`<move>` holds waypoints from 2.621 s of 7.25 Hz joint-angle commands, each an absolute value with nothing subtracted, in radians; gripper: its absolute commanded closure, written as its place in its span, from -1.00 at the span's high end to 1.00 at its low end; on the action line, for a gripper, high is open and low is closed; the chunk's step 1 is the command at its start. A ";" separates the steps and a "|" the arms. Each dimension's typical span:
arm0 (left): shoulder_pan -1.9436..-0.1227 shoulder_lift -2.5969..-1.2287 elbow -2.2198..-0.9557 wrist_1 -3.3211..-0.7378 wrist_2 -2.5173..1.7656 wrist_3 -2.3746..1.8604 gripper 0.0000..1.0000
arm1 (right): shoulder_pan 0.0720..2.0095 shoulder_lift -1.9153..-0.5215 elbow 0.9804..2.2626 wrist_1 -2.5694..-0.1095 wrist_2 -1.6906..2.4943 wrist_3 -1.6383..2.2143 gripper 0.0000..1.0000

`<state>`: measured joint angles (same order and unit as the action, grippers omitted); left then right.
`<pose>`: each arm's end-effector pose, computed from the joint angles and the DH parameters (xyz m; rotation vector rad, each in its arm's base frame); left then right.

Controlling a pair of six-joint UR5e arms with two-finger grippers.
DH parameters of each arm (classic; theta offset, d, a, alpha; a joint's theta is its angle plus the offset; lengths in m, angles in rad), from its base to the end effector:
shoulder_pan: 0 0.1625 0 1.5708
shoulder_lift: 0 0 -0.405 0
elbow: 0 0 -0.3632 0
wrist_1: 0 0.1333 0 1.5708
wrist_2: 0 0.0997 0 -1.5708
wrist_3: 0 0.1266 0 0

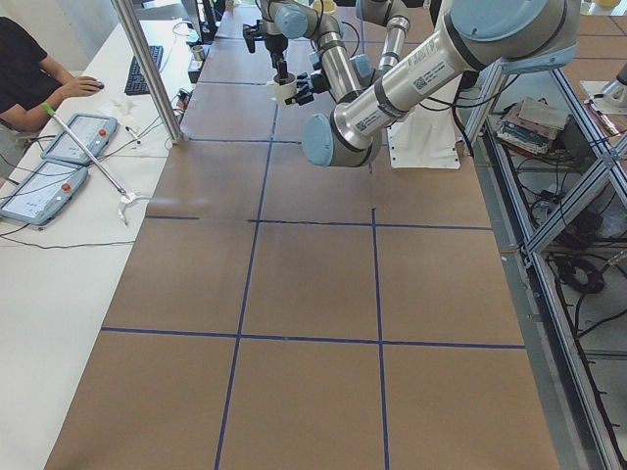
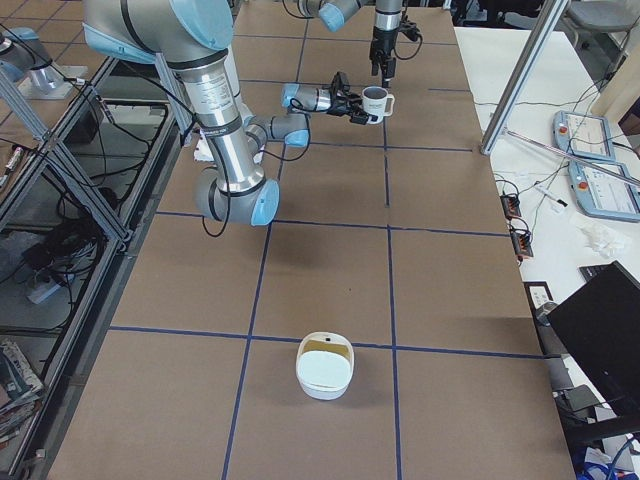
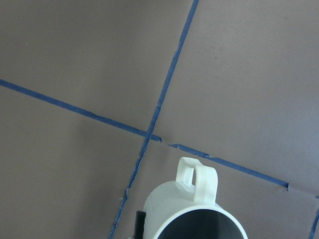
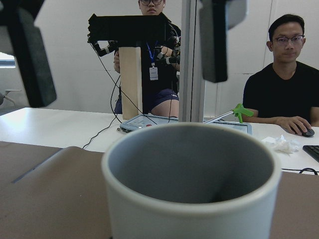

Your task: Left arm hands cup to right arm to dump lemon

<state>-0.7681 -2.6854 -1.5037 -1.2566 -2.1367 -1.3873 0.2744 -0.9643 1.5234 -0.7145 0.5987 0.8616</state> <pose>0.4513 -0.5269 0.0390 -0.1538 0.8843 -0.3377 -0.5368 -0.3982 0.2152 1.2908 -0.7490 0.3349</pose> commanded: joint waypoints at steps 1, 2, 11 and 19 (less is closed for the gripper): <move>-0.769 -2.680 -1.511 -1.193 -2.144 -1.358 0.88 | 0.272 -0.963 1.519 -0.715 0.589 0.862 -0.81; -0.767 -2.680 -1.511 -1.193 -2.154 -1.358 0.79 | 0.272 -0.962 1.520 -0.715 0.586 0.862 -0.81; -0.759 -2.677 -1.511 -1.203 -2.157 -1.358 -0.93 | 0.273 -0.922 1.525 -0.715 0.591 0.848 -0.46; -0.797 -2.678 -1.594 -1.193 -2.157 -1.358 -1.00 | 0.258 -0.983 1.509 -0.710 0.600 0.854 1.00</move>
